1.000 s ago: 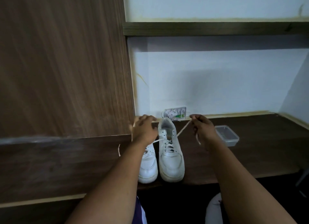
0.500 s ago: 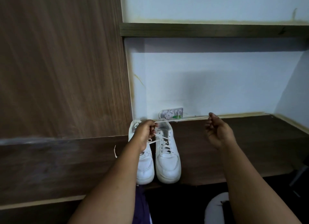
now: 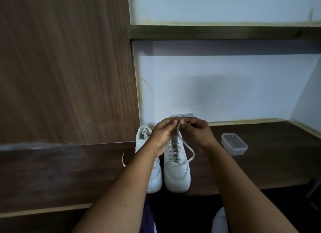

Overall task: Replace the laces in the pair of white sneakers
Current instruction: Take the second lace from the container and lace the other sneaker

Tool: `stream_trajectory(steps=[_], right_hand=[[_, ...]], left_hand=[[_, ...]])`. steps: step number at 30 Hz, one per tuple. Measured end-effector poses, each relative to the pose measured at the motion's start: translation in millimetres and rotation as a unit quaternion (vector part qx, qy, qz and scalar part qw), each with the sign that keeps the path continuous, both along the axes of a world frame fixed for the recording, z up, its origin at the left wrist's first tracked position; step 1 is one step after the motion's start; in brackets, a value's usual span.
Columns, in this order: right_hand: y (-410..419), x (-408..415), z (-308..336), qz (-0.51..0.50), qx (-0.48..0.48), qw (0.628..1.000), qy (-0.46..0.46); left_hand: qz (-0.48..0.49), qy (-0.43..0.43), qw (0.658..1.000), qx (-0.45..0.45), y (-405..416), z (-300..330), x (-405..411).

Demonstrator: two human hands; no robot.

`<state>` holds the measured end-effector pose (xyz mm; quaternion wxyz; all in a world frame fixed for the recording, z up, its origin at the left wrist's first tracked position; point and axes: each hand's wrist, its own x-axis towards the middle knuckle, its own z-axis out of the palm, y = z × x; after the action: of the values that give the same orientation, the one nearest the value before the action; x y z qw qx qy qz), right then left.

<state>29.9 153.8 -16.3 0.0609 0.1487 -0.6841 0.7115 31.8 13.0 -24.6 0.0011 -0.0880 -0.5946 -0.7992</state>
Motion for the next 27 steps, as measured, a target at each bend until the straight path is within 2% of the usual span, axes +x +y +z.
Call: stream_trajectory(steps=[1,3,6,9,11,12,14,16,19,23,27], right_hand=[[-5,-4,-4,-0.013,0.031,0.999,0.012],[-11,-10,-8,-0.033,0.075,0.997,0.016],[-15,-13,-15,-0.012,0.048,0.998,-0.027],[-15,-18,-28,-0.027,0.048,0.996,-0.072],[-13,-27,-39,-0.072,0.115,0.988,-0.068],[-13,-32,-44,-0.098,0.180,0.977,-0.061],[-13,-37,-51,-0.121,0.308,0.943,-0.042],[-15,-38,-56,-0.116,0.365,0.923,-0.029],[-21,-40,-60,-0.100,0.414,0.904,-0.032],[-23,-47,-65,-0.094,0.411,0.905,-0.053],[-22,-43,-64,-0.080,0.398,0.912,-0.055]], left_hand=[[-0.015,-0.009,1.000,0.022,3,2,2],[0.000,-0.033,0.999,0.002,4,0,3],[0.059,-0.066,0.991,-0.099,-4,-8,-3],[0.108,-0.068,0.968,-0.217,-15,-16,-8],[0.175,-0.055,0.934,-0.308,-23,-21,-12],[0.200,-0.045,0.912,-0.355,-26,-23,-13],[0.209,-0.038,0.875,-0.435,-30,-30,-18],[0.201,-0.038,0.844,-0.496,-31,-37,-22],[0.188,-0.038,0.824,-0.534,-27,-49,-26],[0.181,-0.028,0.798,-0.574,-22,-56,-30],[0.175,-0.009,0.802,-0.572,-25,-57,-32]])
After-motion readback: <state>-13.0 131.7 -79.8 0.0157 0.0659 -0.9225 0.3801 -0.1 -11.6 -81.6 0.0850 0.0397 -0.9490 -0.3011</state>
